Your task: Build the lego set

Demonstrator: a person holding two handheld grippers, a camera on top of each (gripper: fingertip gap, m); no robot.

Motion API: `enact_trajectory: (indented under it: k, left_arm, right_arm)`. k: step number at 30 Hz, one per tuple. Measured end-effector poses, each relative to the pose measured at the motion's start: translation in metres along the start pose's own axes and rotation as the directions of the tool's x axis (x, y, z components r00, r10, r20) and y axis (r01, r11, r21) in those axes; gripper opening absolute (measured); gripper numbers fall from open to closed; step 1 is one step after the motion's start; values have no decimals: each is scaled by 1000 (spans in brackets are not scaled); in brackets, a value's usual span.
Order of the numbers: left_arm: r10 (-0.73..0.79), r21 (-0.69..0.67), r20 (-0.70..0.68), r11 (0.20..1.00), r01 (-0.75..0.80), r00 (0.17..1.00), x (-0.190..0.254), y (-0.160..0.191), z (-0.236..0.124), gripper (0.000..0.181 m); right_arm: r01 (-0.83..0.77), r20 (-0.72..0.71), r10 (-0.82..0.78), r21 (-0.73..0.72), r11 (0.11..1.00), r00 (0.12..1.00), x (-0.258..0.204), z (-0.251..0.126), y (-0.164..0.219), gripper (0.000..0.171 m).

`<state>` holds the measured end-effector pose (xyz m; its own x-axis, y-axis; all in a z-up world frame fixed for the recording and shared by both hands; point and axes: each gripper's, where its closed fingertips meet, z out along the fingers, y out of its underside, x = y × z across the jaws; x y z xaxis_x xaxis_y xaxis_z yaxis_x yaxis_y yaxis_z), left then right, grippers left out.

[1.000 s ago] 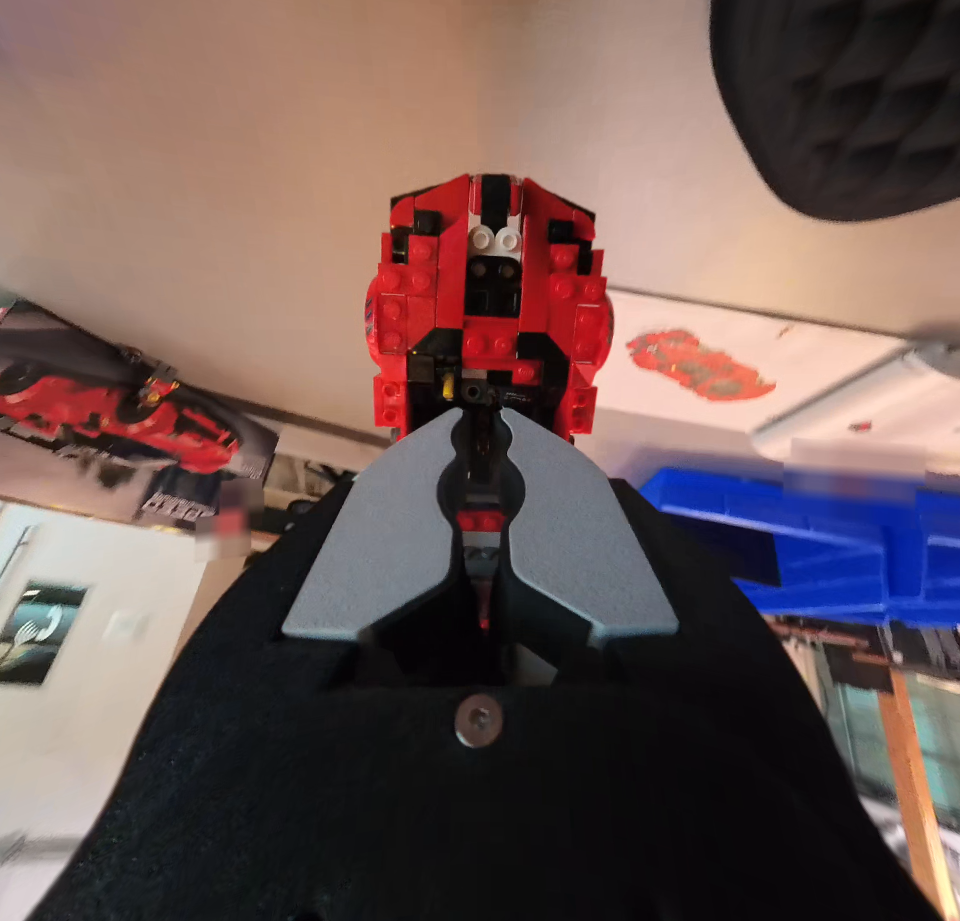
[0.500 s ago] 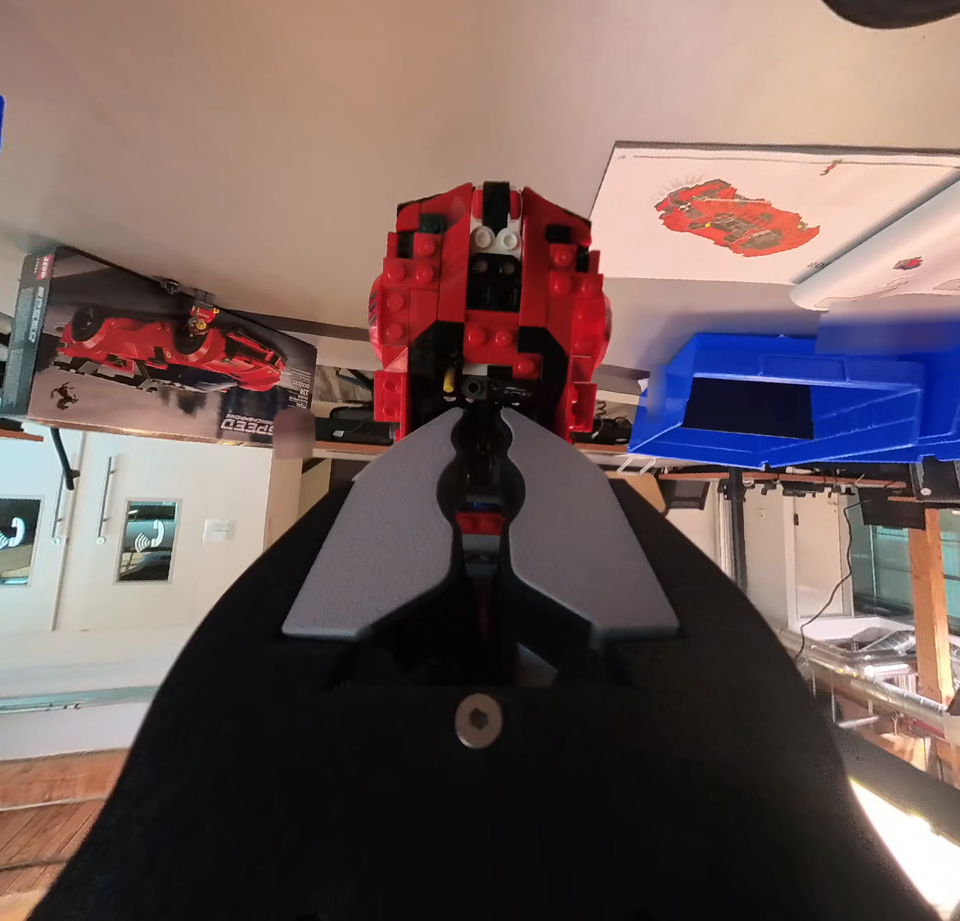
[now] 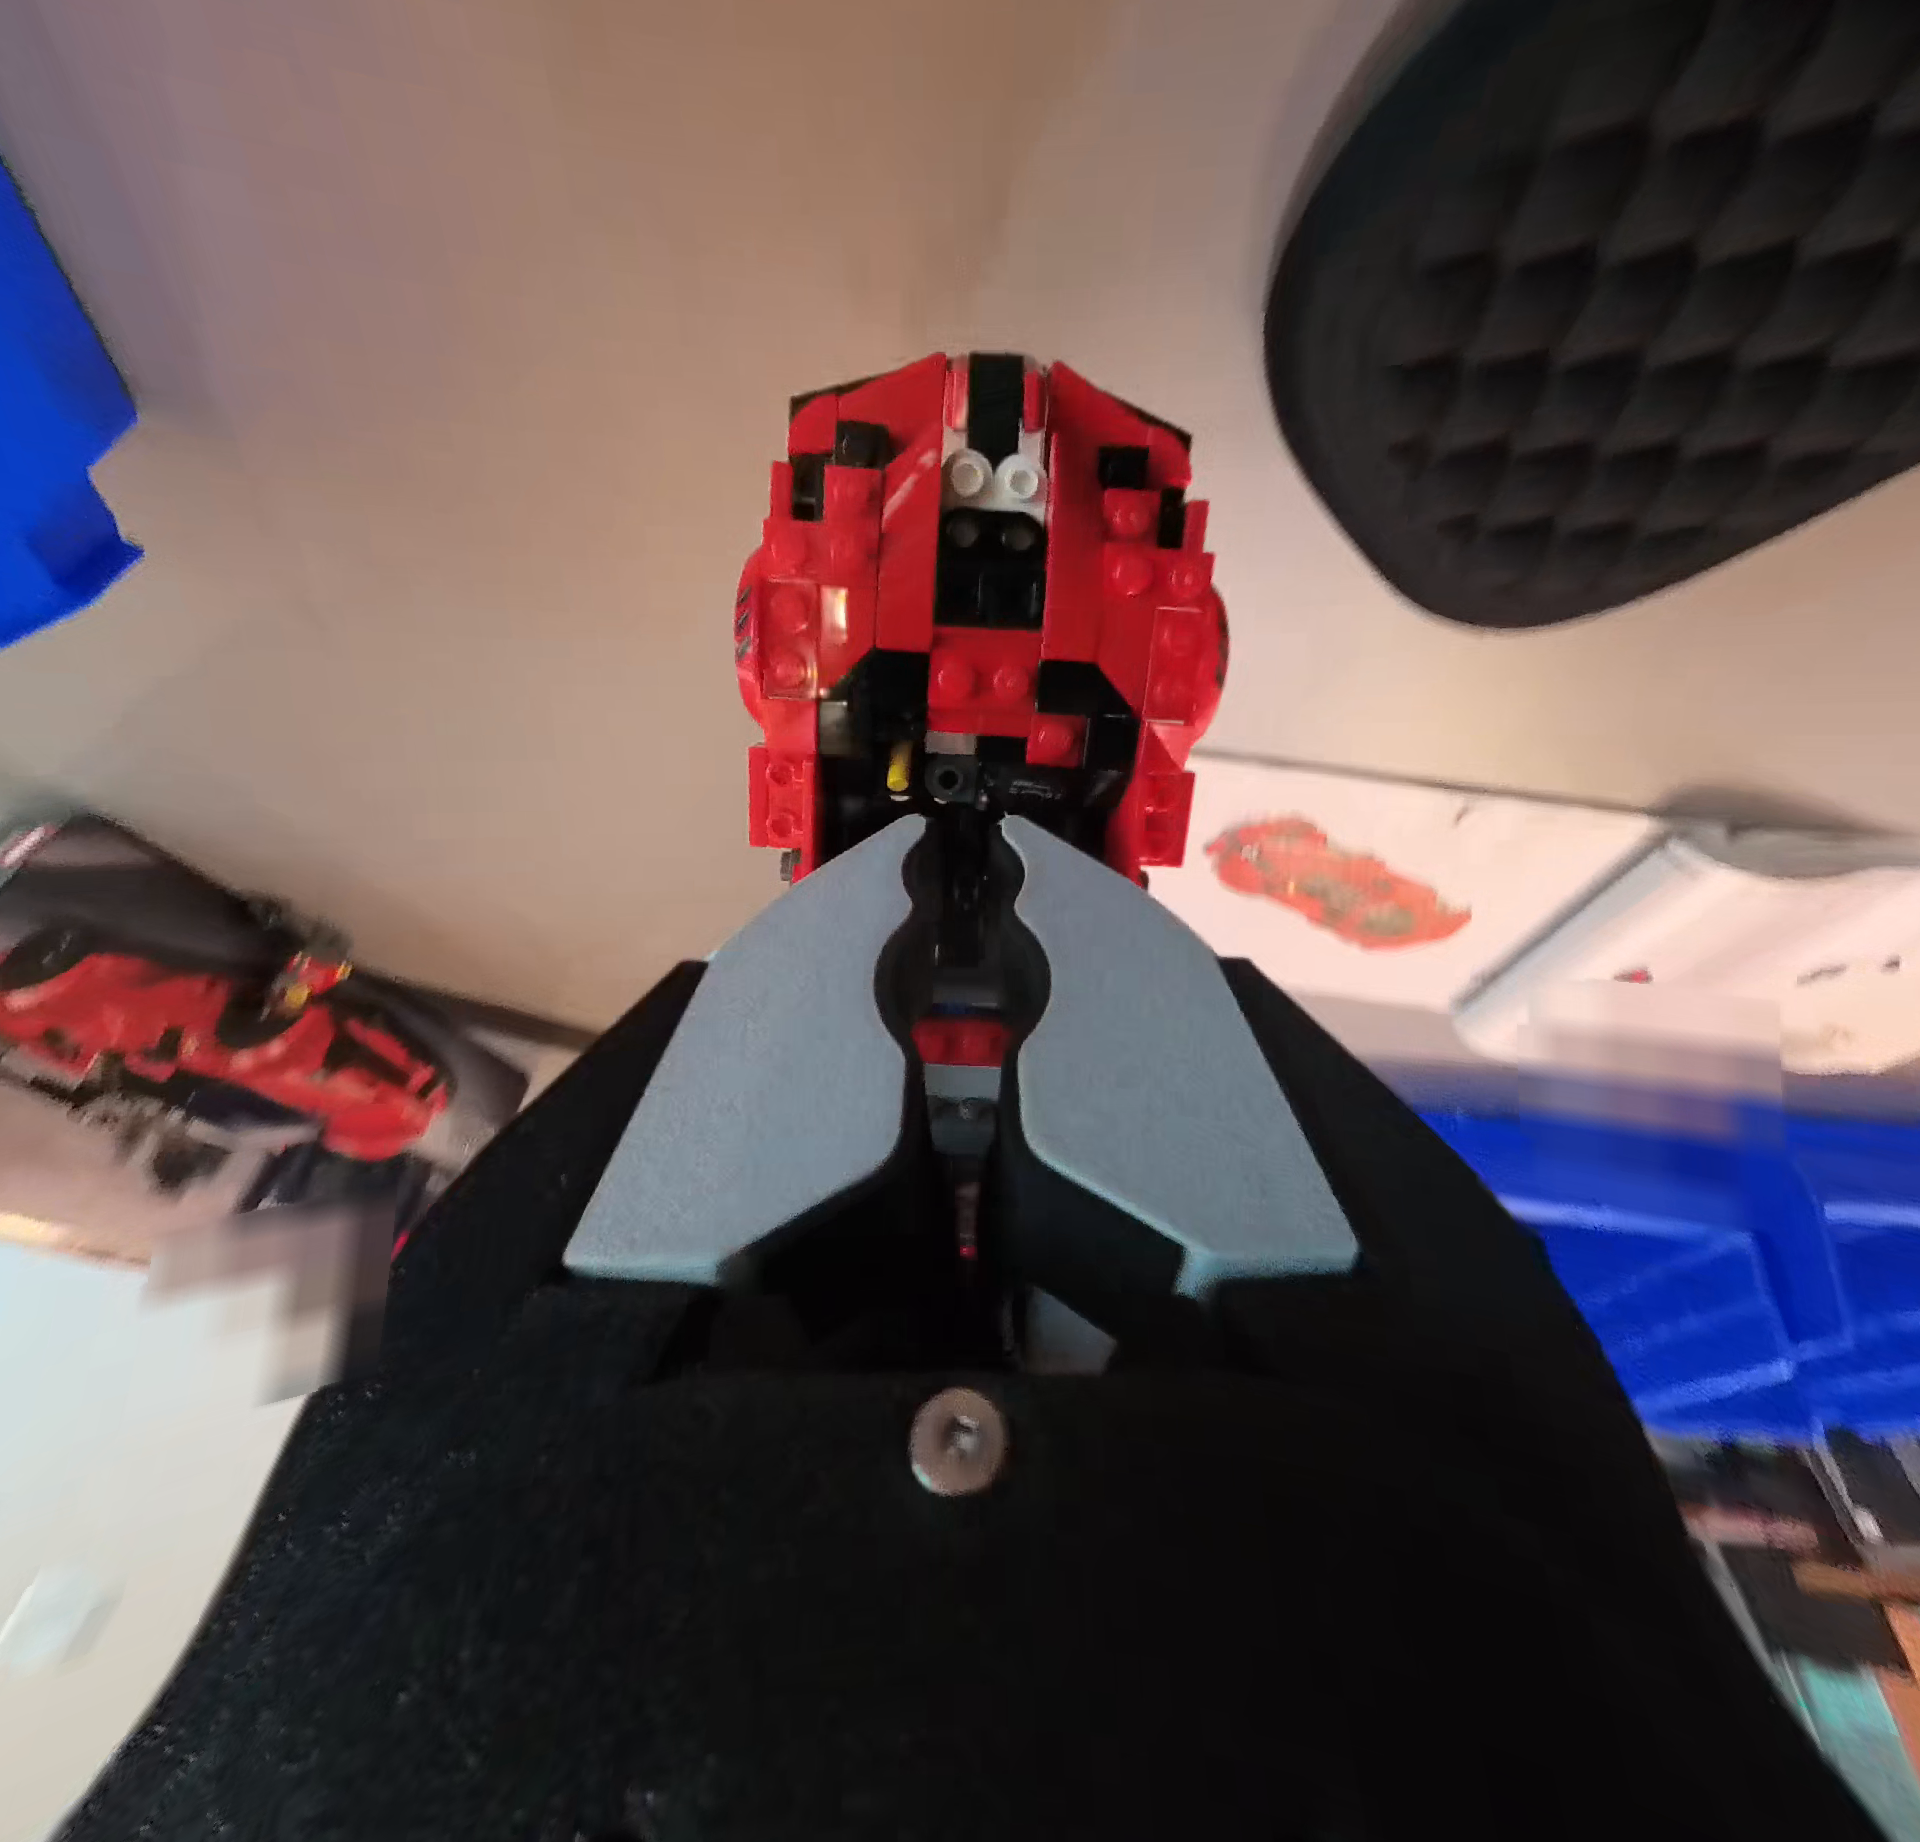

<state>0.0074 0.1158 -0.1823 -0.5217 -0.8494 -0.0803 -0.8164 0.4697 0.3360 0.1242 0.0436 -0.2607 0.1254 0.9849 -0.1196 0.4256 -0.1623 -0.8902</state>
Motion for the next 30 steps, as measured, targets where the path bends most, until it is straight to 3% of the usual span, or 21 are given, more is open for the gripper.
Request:
enact_trajectory:
  k: [5,9,17,30]
  left_arm:
    - [-26,251,-5,968,26,1000,-3,-21,20,7]
    - [-40,366,3,930,36,999,-6,-32,36,7]
    - [-12,439,-14,898,17,1000,-4,-42,66,7]
    - [31,474,-52,881,-3,998,1,-43,85,7]
  right_arm:
    - [-7,4,7,-4,1000,1000,0,0,1,16]
    - [-6,5,6,-3,1000,1000,0,1,1,16]
    - [-8,5,8,-5,1000,1000,0,1,2,16]
    - [-10,2,10,-6,1000,1000,0,2,2,15]
